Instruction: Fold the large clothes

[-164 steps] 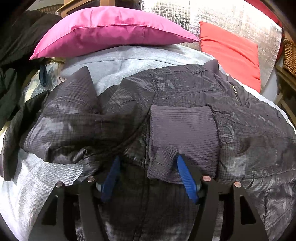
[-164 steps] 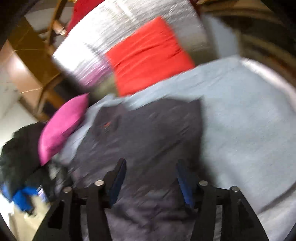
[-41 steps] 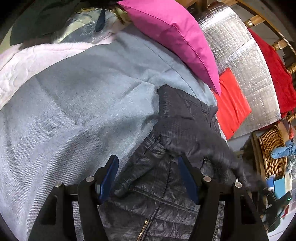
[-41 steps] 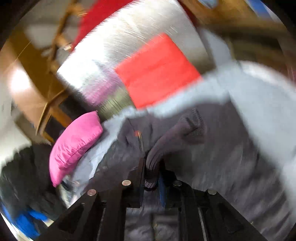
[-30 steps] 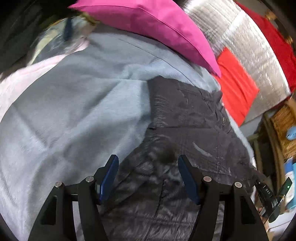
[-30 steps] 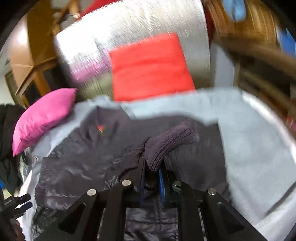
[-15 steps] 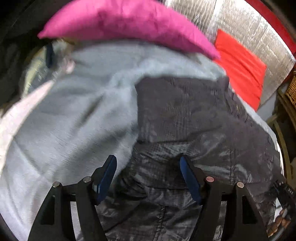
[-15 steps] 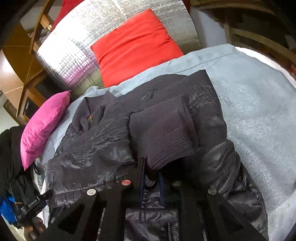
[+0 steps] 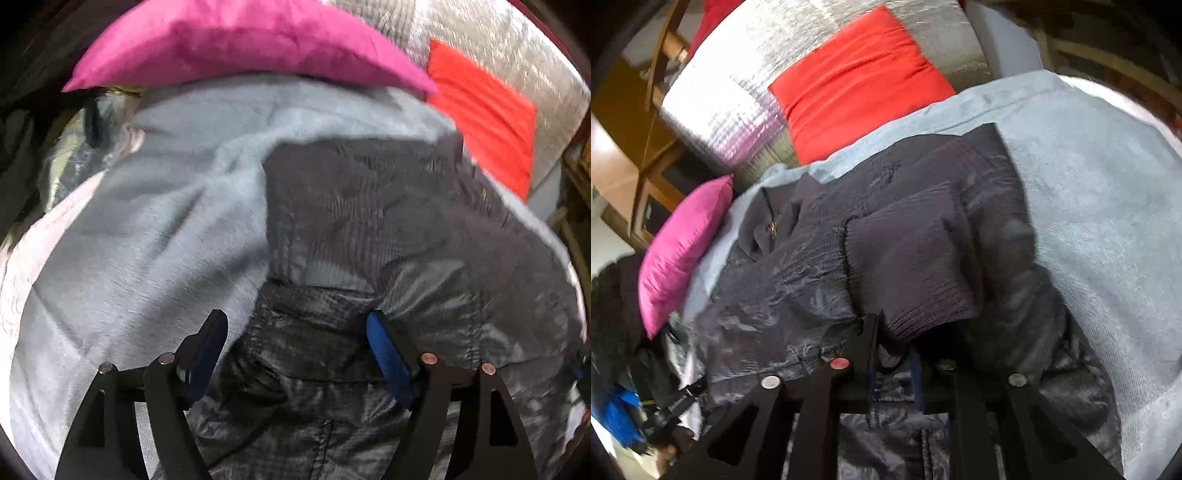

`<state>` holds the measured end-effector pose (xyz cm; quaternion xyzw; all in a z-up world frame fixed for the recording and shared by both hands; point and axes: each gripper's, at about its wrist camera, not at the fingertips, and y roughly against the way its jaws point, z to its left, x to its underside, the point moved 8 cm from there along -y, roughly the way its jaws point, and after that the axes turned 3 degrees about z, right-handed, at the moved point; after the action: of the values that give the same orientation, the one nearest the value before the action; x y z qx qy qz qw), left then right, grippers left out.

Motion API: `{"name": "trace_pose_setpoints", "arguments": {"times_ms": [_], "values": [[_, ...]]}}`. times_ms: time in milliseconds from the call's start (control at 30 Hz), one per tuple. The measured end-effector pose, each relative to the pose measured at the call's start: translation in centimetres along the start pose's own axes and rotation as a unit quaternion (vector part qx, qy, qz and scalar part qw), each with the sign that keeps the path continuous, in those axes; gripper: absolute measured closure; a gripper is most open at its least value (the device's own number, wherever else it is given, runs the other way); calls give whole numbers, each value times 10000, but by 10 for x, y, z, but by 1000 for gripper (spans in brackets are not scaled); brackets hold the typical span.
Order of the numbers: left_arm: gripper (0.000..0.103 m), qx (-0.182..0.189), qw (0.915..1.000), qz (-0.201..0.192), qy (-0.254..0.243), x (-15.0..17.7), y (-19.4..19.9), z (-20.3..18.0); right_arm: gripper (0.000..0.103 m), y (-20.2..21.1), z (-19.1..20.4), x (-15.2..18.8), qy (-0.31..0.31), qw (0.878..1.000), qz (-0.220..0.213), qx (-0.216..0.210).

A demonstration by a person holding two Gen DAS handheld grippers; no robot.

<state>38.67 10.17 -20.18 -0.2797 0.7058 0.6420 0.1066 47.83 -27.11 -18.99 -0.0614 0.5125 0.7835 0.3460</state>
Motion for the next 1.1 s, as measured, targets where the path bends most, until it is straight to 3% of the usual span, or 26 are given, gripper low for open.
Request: {"name": "trace_pose_setpoints", "arguments": {"times_ms": [133,267,333,367,433,500,533,567,633,767,900,1000,1100], "values": [[24,177,9986,-473,152,-13,26,6,80,33,-7,0,-93,9996,-253,4],[24,240,9973,-674,133,-20,33,-1,79,59,11,-8,-58,9979,-575,-287],[24,239,9981,-561,9,-21,22,-11,68,60,28,-15,21,9966,-628,-527],[24,203,9986,-488,-44,-21,15,-12,43,54,38,-19,44,9960,-581,-672],[24,-44,9995,-121,-273,-12,-8,-15,25,36,48,-25,50,9953,-543,-797],[21,-188,9990,150,-374,-3,-26,-16,25,8,41,-26,60,9978,-278,-600],[19,-145,9990,242,-359,1,-33,-15,26,-12,30,-20,-98,9987,69,-485],[18,-134,9992,196,-334,1,-33,-14,30,-23,22,-16,-205,9983,236,-487],[16,-137,9993,169,-317,-1,-31,-12,31,-20,21,-15,-111,9984,70,-553],[16,-14,9999,-61,-108,-9,-14,-6,30,-10,34,-18,33,9995,59,-293],[16,211,9987,-427,-178,-15,8,-22,30,3,71,-18,268,9965,-73,-794],[16,423,9970,-444,-481,-12,10,-52,30,-8,107,-4,525,9897,230,-1308],[16,90,9948,-314,-964,0,-4,-75,30,-35,109,14,568,9912,529,-1073]]}}
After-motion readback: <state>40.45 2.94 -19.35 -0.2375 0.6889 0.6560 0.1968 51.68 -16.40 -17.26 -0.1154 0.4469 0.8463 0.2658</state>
